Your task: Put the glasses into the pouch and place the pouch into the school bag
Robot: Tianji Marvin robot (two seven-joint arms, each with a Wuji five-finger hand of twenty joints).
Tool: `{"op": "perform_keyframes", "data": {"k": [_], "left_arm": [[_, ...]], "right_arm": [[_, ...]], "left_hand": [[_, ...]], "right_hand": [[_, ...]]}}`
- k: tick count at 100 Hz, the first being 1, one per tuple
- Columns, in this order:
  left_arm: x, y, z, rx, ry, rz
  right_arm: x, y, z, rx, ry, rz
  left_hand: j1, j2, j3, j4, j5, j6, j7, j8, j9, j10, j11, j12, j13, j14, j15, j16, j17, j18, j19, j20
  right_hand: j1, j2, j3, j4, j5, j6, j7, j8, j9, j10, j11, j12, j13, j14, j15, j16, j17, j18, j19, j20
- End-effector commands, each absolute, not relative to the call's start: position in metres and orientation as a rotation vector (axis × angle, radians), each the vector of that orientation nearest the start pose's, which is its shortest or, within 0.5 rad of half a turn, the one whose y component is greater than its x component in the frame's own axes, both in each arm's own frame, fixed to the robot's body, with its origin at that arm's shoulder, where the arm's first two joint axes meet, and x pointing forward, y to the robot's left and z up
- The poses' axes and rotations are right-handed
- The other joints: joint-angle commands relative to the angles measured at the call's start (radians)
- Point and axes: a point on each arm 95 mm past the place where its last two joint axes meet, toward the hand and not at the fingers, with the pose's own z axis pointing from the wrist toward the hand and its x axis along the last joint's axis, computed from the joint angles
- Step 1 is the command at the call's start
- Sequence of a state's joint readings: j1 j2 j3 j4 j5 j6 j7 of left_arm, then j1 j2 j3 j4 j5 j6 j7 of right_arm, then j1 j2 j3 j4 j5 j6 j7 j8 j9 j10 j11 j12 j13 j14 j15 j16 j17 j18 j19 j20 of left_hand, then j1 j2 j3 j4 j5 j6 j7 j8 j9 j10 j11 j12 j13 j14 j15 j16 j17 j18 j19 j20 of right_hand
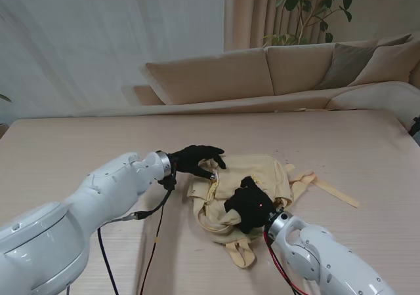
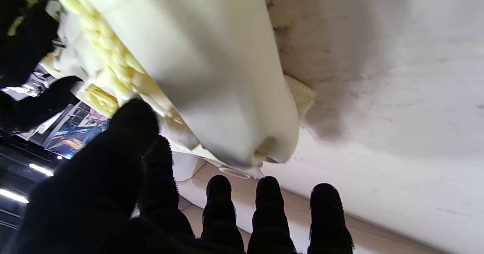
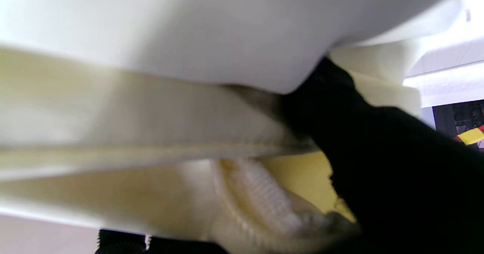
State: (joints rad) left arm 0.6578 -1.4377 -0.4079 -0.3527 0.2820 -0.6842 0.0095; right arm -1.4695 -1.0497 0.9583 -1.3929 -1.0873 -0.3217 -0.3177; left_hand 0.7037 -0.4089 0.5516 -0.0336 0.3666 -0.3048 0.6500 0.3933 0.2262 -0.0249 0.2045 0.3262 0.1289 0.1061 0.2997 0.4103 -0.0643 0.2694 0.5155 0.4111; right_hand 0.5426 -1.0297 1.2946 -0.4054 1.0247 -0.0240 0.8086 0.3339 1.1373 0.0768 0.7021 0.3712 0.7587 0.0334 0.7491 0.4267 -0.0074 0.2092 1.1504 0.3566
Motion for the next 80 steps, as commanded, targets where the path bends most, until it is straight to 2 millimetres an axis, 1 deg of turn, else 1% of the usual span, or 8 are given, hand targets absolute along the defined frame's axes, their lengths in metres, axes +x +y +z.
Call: {"op": "perform_keyframes", "data": {"k": [1, 37, 46, 53, 64, 69, 72, 80], "left_arm": [[0.557, -0.092, -0.352, -1.364, 1.979, -1.875], [0.551, -0.088, -0.36, -1.32, 2.095, -1.775], [0.551, -0.087, -0.361, -1.302, 2.09, -1.77], [0.551, -0.086, -0.361, -1.299, 2.081, -1.774], [0.55, -0.084, -0.359, -1.274, 2.032, -1.8], [0.549, -0.082, -0.358, -1.281, 2.013, -1.808], [0.548, -0.081, -0.357, -1.288, 1.999, -1.811], [0.544, -0.075, -0.354, -1.301, 1.965, -1.821]], "right_arm": [[0.367, 0.042, -0.39, 0.869, 1.809, 1.74], [0.366, 0.042, -0.382, 0.866, 1.762, 1.792], [0.367, 0.042, -0.382, 0.858, 1.763, 1.793], [0.367, 0.041, -0.382, 0.861, 1.758, 1.793], [0.368, 0.041, -0.382, 0.86, 1.753, 1.788], [0.368, 0.041, -0.382, 0.862, 1.749, 1.787], [0.369, 0.041, -0.382, 0.86, 1.749, 1.784], [0.37, 0.04, -0.382, 0.85, 1.742, 1.778]], "left_hand": [[0.038, -0.011, 0.049, -0.009, 0.026, -0.006, 0.01, 0.019, -0.031, -0.022, 0.008, -0.003, -0.03, -0.023, -0.021, -0.011, -0.011, -0.014, -0.038, 0.002], [0.059, -0.05, 0.091, -0.025, 0.111, -0.006, 0.068, 0.054, -0.03, -0.027, 0.007, -0.005, -0.031, -0.034, -0.035, -0.019, -0.01, -0.018, -0.071, -0.012], [0.056, -0.096, 0.024, -0.069, 0.138, -0.019, 0.145, 0.131, -0.03, 0.004, 0.025, 0.005, -0.03, -0.032, -0.024, -0.012, -0.009, -0.016, -0.066, -0.009], [0.103, -0.092, -0.112, -0.05, 0.172, -0.045, 0.226, 0.226, -0.022, 0.002, 0.07, 0.029, -0.023, -0.034, -0.012, -0.007, -0.008, -0.016, -0.061, -0.007], [0.07, -0.044, -0.17, -0.04, 0.264, -0.068, 0.309, 0.353, 0.016, -0.021, 0.145, 0.041, 0.012, -0.031, 0.013, 0.001, -0.005, -0.011, -0.026, -0.001], [0.06, 0.001, -0.208, -0.043, 0.273, -0.058, 0.306, 0.381, 0.025, -0.021, 0.149, 0.033, 0.015, -0.032, 0.018, 0.0, -0.007, -0.009, -0.015, -0.007], [0.056, 0.031, -0.263, -0.027, 0.283, -0.05, 0.304, 0.412, 0.029, -0.017, 0.154, 0.031, 0.018, -0.03, 0.021, 0.0, -0.008, -0.007, -0.004, -0.019], [0.033, 0.037, -0.286, -0.023, 0.309, -0.019, 0.353, 0.461, 0.058, -0.01, 0.167, 0.037, 0.033, -0.023, 0.033, 0.006, -0.006, -0.003, 0.011, -0.019]], "right_hand": [[0.134, 0.059, 0.18, 0.079, 0.173, -0.336, 0.218, 0.131, 0.063, -0.043, 0.103, 0.044, 0.029, -0.04, 0.026, 0.017, 0.004, 0.005, 0.032, 0.01], [0.127, 0.057, 0.185, 0.075, 0.164, -0.329, 0.223, 0.125, 0.062, -0.034, 0.13, 0.056, 0.046, -0.03, 0.058, 0.024, 0.023, 0.012, 0.052, 0.023], [0.126, 0.058, 0.185, 0.075, 0.162, -0.331, 0.223, 0.123, 0.061, -0.036, 0.132, 0.055, 0.047, -0.031, 0.061, 0.023, 0.026, 0.012, 0.055, 0.026], [0.126, 0.058, 0.185, 0.075, 0.162, -0.331, 0.224, 0.122, 0.06, -0.033, 0.134, 0.055, 0.048, -0.03, 0.063, 0.022, 0.025, 0.012, 0.056, 0.027], [0.126, 0.059, 0.186, 0.075, 0.161, -0.33, 0.225, 0.12, 0.06, -0.033, 0.136, 0.054, 0.047, -0.031, 0.064, 0.02, 0.025, 0.012, 0.056, 0.028], [0.126, 0.059, 0.185, 0.075, 0.161, -0.329, 0.226, 0.12, 0.059, -0.033, 0.136, 0.053, 0.046, -0.029, 0.065, 0.02, 0.024, 0.012, 0.056, 0.029], [0.126, 0.06, 0.185, 0.075, 0.161, -0.329, 0.226, 0.12, 0.06, -0.032, 0.137, 0.053, 0.046, -0.029, 0.065, 0.02, 0.024, 0.012, 0.056, 0.029], [0.123, 0.062, 0.185, 0.074, 0.159, -0.329, 0.227, 0.118, 0.058, -0.033, 0.138, 0.053, 0.048, -0.03, 0.067, 0.019, 0.026, 0.011, 0.058, 0.03]]}}
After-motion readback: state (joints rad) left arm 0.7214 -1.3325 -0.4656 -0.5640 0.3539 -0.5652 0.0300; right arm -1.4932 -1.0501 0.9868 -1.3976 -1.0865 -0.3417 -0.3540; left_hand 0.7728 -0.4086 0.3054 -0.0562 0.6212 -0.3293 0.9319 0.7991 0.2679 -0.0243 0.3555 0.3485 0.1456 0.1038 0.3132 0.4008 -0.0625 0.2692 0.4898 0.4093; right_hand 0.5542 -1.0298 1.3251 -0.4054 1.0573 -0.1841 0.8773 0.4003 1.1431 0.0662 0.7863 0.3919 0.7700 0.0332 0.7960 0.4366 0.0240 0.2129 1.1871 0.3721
